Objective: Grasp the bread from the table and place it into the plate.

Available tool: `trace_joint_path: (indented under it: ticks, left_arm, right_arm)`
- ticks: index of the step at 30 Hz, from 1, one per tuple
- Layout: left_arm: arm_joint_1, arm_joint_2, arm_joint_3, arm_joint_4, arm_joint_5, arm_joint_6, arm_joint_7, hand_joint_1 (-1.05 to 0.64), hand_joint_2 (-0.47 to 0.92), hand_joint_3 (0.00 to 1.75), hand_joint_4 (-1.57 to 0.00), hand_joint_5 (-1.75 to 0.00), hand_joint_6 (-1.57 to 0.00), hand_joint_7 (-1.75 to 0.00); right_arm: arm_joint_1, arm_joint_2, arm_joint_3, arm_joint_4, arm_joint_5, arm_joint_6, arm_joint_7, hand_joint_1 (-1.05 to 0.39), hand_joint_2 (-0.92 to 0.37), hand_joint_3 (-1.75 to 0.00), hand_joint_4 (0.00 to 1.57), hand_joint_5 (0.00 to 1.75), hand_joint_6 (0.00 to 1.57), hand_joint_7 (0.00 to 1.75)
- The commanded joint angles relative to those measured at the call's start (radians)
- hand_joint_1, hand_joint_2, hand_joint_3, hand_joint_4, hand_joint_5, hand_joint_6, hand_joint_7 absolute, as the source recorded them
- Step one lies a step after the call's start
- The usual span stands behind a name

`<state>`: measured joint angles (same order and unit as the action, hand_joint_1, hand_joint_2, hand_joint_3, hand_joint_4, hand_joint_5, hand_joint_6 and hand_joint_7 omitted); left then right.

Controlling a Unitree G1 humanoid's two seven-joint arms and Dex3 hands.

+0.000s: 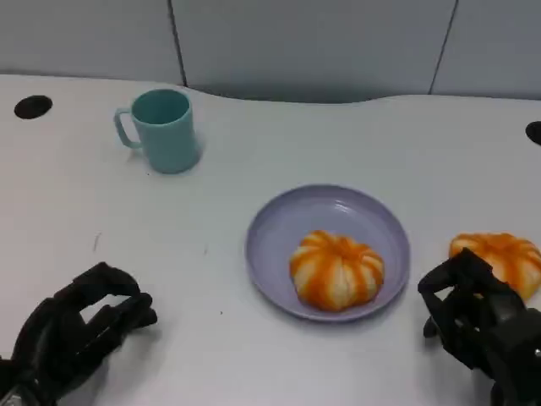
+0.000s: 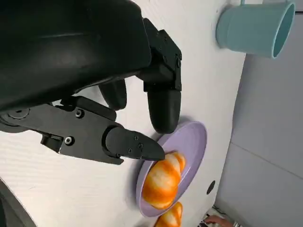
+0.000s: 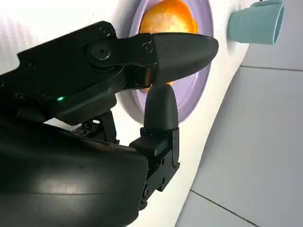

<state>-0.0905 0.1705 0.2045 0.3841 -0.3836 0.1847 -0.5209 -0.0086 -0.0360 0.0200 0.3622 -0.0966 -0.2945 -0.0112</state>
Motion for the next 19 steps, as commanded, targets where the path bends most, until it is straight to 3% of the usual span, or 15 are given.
trace_joint_path:
  ticks: [1, 11, 19]
  left_arm:
    - [0.008, 0.01, 0.003, 0.025, 0.011, 0.003, 0.009, -0.28, 0.92, 0.05, -0.59, -1.75, -0.44, -1.75]
    - [0.005, 0.015, -0.002, 0.031, 0.016, 0.0, 0.006, -0.29, 0.92, 0.06, -0.59, -1.75, -0.45, -1.75]
    - [0.007, 0.016, -0.001, 0.042, 0.016, -0.021, -0.004, -0.3, 0.92, 0.07, -0.58, -1.75, -0.45, -1.75]
  right_arm:
    - [-0.007, -0.009, -0.009, -0.004, 0.011, -0.002, 0.003, -0.29, -0.92, -0.4, 0.6, 1.75, 0.38, 1.69]
    - [-0.03, -0.015, -0.01, 0.091, -0.004, -0.152, -0.011, -0.31, -0.92, -0.4, 0.68, 1.75, 0.43, 1.74]
    - [-0.036, -0.014, -0.011, 0.121, -0.006, -0.181, -0.015, -0.32, -0.92, -0.4, 0.7, 1.75, 0.43, 1.74]
